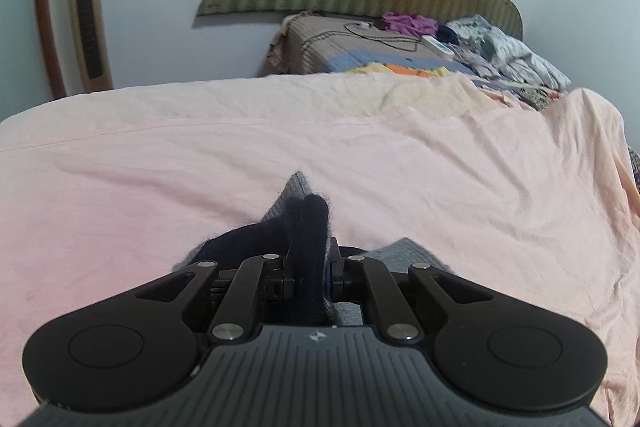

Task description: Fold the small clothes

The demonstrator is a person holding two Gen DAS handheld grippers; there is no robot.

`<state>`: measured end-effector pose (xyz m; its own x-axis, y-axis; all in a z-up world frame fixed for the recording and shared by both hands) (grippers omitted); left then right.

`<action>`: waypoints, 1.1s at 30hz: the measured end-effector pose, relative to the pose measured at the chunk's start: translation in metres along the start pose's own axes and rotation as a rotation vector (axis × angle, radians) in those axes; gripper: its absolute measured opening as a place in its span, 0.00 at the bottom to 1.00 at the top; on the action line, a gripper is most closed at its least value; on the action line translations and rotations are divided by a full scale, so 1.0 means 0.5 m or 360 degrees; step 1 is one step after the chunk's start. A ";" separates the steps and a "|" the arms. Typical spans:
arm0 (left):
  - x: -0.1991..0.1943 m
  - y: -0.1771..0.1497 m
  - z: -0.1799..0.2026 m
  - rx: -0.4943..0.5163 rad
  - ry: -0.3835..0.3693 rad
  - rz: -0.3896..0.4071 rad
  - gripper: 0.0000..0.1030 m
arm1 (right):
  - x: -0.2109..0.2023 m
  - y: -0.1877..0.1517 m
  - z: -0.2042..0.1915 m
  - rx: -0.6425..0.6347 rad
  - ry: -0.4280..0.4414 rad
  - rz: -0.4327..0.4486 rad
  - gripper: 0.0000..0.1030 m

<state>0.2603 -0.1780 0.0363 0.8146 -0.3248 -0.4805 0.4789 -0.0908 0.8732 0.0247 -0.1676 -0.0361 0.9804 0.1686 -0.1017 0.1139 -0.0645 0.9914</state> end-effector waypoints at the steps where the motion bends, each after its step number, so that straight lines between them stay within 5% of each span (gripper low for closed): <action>1: 0.006 -0.003 0.013 0.0011 -0.0009 -0.0006 0.11 | 0.000 0.001 0.004 0.0012 -0.0012 -0.0004 0.05; 13: 0.083 -0.047 0.137 0.0121 -0.0074 -0.0093 0.11 | -0.003 -0.003 0.047 0.0202 -0.0147 -0.0059 0.05; 33: 0.126 -0.107 0.212 0.0263 -0.0095 -0.0164 0.16 | -0.007 -0.055 0.112 0.0463 -0.0190 -0.0190 0.05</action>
<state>0.2514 -0.2935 -0.0321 0.7410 -0.3607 -0.5664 0.4943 -0.2778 0.8237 0.0273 -0.2213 -0.0675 0.9674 0.0769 -0.2415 0.2532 -0.3325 0.9085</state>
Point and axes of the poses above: each gripper's, at about its wrist camera, not at the fingertips, and x roughly the way its jaws point, z to its right, y to its top, the point moved 8 cm from there along x, roughly the way its jaws point, and after that the axes turned 14 degrees about z, right-handed, at the moved point
